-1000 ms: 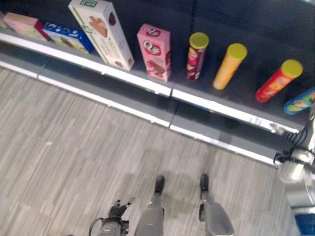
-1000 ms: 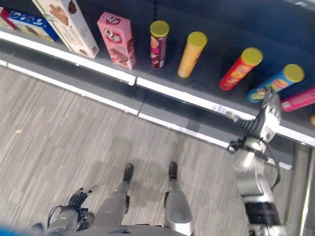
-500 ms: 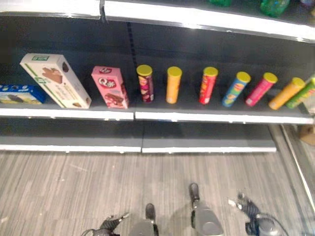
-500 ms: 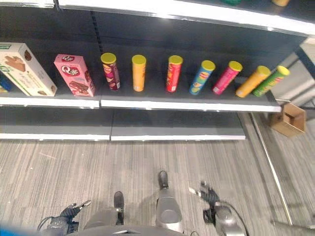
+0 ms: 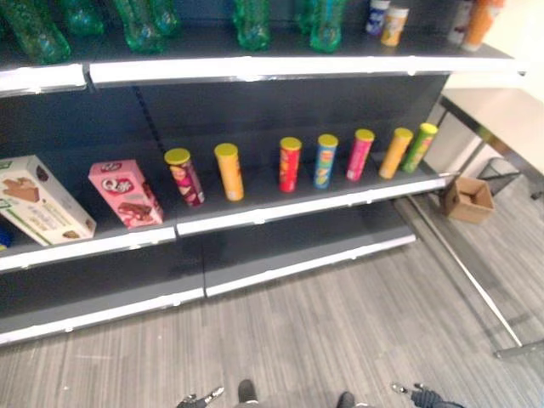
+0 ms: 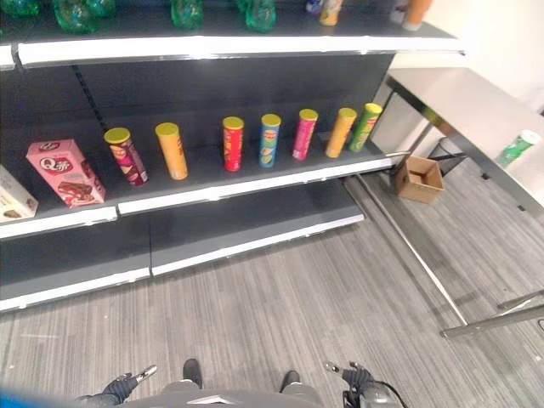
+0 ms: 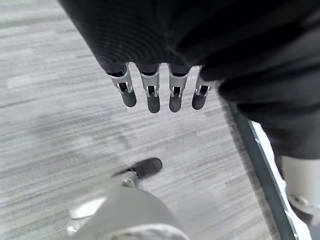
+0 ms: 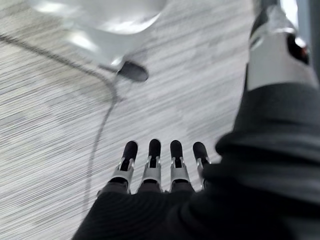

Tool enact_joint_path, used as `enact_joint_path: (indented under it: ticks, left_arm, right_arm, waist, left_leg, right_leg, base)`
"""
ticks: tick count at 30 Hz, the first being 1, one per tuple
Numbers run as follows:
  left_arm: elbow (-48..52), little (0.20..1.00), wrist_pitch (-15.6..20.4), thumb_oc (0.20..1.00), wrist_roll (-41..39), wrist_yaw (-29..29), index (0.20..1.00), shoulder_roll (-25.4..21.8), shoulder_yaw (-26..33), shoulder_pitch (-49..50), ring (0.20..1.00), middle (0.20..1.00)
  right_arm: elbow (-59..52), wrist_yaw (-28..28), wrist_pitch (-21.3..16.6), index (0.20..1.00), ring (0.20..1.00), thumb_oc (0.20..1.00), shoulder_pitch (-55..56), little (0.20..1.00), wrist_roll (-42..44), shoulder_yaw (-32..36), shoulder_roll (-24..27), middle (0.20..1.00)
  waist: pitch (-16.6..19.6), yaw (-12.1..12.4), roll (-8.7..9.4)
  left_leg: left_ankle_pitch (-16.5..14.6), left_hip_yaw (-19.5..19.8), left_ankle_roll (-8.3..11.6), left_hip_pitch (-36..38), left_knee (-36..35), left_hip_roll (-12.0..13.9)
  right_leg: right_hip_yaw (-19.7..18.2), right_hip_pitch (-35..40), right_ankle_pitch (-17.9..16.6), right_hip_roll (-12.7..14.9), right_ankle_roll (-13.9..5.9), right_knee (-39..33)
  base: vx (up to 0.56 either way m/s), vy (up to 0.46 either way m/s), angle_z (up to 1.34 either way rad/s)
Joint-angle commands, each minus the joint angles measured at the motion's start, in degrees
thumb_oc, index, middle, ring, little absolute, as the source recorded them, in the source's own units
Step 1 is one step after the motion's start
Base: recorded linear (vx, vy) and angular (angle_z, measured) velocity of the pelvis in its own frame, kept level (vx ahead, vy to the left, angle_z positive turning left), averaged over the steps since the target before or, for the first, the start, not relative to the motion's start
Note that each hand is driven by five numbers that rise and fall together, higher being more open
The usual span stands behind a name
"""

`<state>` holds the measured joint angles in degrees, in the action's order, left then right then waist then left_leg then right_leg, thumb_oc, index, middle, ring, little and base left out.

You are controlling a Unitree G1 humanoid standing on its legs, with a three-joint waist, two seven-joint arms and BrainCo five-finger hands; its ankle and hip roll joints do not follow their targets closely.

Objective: Put the goods on the table back onto the shelves and tidy them up.

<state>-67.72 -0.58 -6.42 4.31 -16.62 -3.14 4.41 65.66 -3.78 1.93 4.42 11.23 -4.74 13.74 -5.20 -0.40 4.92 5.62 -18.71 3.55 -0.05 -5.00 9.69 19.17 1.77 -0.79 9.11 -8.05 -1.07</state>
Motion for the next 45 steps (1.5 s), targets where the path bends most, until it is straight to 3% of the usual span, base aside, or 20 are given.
enact_joint_path:
  ticks: [1, 5, 7, 11, 16, 17, 18, 19, 26, 36, 37, 45]
  left_arm:
    - [-1.1, 1.000, 0.6, 1.000, 1.8, 0.9, 1.000, -1.0, -1.6, -3.0, 1.000, 1.000]
    - [-0.9, 1.000, 0.6, 1.000, 2.3, 1.1, 1.000, -0.7, -2.4, -3.6, 1.000, 1.000]
    - [-0.1, 1.000, 0.8, 1.000, 2.5, 1.2, 1.000, -0.3, -3.2, -4.1, 1.000, 1.000]
    - [0.6, 1.000, 1.1, 1.000, 2.2, 1.2, 1.000, 0.5, -4.3, -5.3, 1.000, 1.000]
    - [1.2, 1.000, 1.6, 1.000, 1.5, 0.9, 1.000, 1.2, -5.3, -6.5, 1.000, 1.000]
    - [1.3, 1.000, 1.9, 1.000, 1.0, 0.8, 1.000, 1.6, -5.7, -7.1, 1.000, 1.000]
    - [0.8, 1.000, 2.2, 1.000, 0.2, 1.0, 1.000, 2.3, -5.9, -7.1, 1.000, 1.000]
    - [0.2, 1.000, 2.5, 1.000, -0.3, 1.0, 1.000, 3.2, -6.3, -7.0, 1.000, 1.000]
    - [-2.1, 1.000, 2.2, 1.000, 0.9, 0.8, 1.000, 2.0, -5.7, -5.6, 1.000, 1.000]
    - [-3.4, 1.000, 1.8, 1.000, 2.8, 0.7, 1.000, 0.7, -5.1, -4.9, 1.000, 1.000]
    - [-0.3, 1.000, 1.8, 1.000, 0.0, 0.3, 1.000, 1.1, -5.6, -4.3, 1.000, 1.000]
    - [-5.0, 1.000, 1.1, 1.000, 2.2, 0.1, 1.000, 1.0, -4.3, -2.4, 1.000, 1.000]
  right_arm:
    - [-0.3, -2.5, -1.3, 1.000, 1.000, 1.000, -4.4, 1.000, 0.1, 1.1, 0.9, 1.000]
    - [1.1, -3.4, -1.3, 1.000, 1.000, 1.000, -3.9, 1.000, 0.0, 1.5, 1.2, 1.000]
    - [2.8, -4.0, -1.5, 1.000, 1.000, 1.000, -3.0, 1.000, 0.1, 2.0, 1.5, 1.000]
    - [3.6, -5.2, -2.0, 1.000, 1.000, 1.000, -2.4, 1.000, 1.4, 3.1, 1.8, 1.000]
    - [4.7, -5.0, -2.2, 1.000, 1.000, 1.000, -3.2, 1.000, 2.3, 3.4, 3.1, 1.000]
    - [5.0, -4.9, -2.1, 1.000, 1.000, 1.000, -3.8, 1.000, 2.3, 3.0, 3.6, 1.000]
    - [5.0, -4.5, -2.1, 1.000, 1.000, 1.000, -4.1, 1.000, 2.3, 2.7, 3.9, 1.000]
    - [5.8, -4.4, -2.2, 1.000, 1.000, 1.000, -4.2, 1.000, 2.0, 2.7, 4.0, 1.000]
    - [7.0, -3.6, -1.5, 1.000, 1.000, 1.000, -3.6, 1.000, 2.0, 4.0, 3.4, 1.000]
    - [6.9, -2.6, -0.9, 1.000, 1.000, 1.000, -3.5, 1.000, 1.2, 3.2, 2.2, 1.000]
    - [4.4, -2.9, -0.7, 1.000, 1.000, 1.000, -6.4, 1.000, 1.5, 1.4, 5.5, 1.000]
    - [4.5, -2.3, -0.7, 1.000, 1.000, 1.000, -4.1, 1.000, 1.5, 1.3, 3.6, 1.000]
  waist:
    - [-2.5, -0.2, 0.05]
    - [-2.3, -1.1, -1.12]
    - [-2.3, -2.3, -2.55]
    - [-2.8, -3.6, -4.24]
    - [-4.2, -4.3, -4.48]
    - [-4.8, -3.7, -4.16]
    - [-5.1, -2.6, -4.08]
    - [-4.7, -2.3, -4.61]
    - [-2.7, -3.8, -5.15]
    - [-2.0, -3.6, -4.53]
    - [-0.8, -1.1, -4.94]
    - [-0.2, -1.2, -4.10]
  left_leg:
    - [-4.9, -0.1, 0.54, -0.3, 2.5, -1.4]
    - [-3.0, -0.9, 2.04, 0.0, 2.3, 0.9]
    - [-2.3, -1.0, 3.73, 1.0, 1.9, 2.8]
    - [0.2, -2.0, 5.04, 1.2, 1.7, 4.9]
    - [-0.7, -0.7, 4.34, -1.4, 8.0, 5.2]
    - [-2.0, 3.8, 3.69, -2.8, 9.5, 3.1]
    - [-5.1, 13.3, 2.39, -3.7, 8.6, -2.3]
    - [-6.4, 19.5, 1.49, -3.5, 7.0, -5.7]
    - [-6.4, 16.4, 0.67, 0.9, 2.8, -6.2]
    - [-7.5, 13.8, -0.74, 3.6, 1.2, -7.3]
    - [-5.7, 9.7, 0.55, 3.6, 0.9, -6.7]
    - [-6.4, 9.0, 0.06, 4.5, 0.3, -6.9]
  right_leg:
    - [-1.0, 0.6, -1.1, 2.5, -1.57, -0.9]
    - [-1.9, 1.4, 0.5, 0.2, -0.40, -2.1]
    - [-3.1, 2.8, 2.4, -2.0, 0.27, -3.4]
    - [-4.3, 3.1, 3.8, -4.0, 1.33, -3.9]
    - [-6.3, 1.9, 3.1, -4.7, 2.44, -3.9]
    - [-7.0, 1.4, 2.8, -4.4, 2.38, -3.9]
    - [-9.0, 0.5, 2.4, -4.6, 2.29, -3.6]
    - [-11.2, 0.1, 2.1, -5.2, 2.31, -3.5]
    - [-13.4, 0.4, 1.9, -4.1, 1.53, -2.5]
    - [-14.9, -0.1, 1.7, -2.4, 0.35, -0.4]
    - [-7.9, 4.9, 4.6, -3.6, 1.94, -2.2]
    - [-8.5, 5.2, 4.3, -3.2, 1.37, -2.6]
  base:
    - [-0.03, -0.157, -0.16]
    - [-0.05, -0.147, -0.17]
    - [-0.02, -0.205, -0.13]
    - [-0.04, -0.115, -0.15]
    - [-0.11, -0.071, -0.34]
    - [-0.07, 0.005, -0.82]
    - [-0.04, 0.046, -1.17]
    - [0.02, 0.084, -1.39]
    - [0.08, 0.117, -0.48]
    - [0.05, 0.101, -0.11]
    - [0.05, 0.070, -0.02]
    - [0.06, 0.034, -0.08]
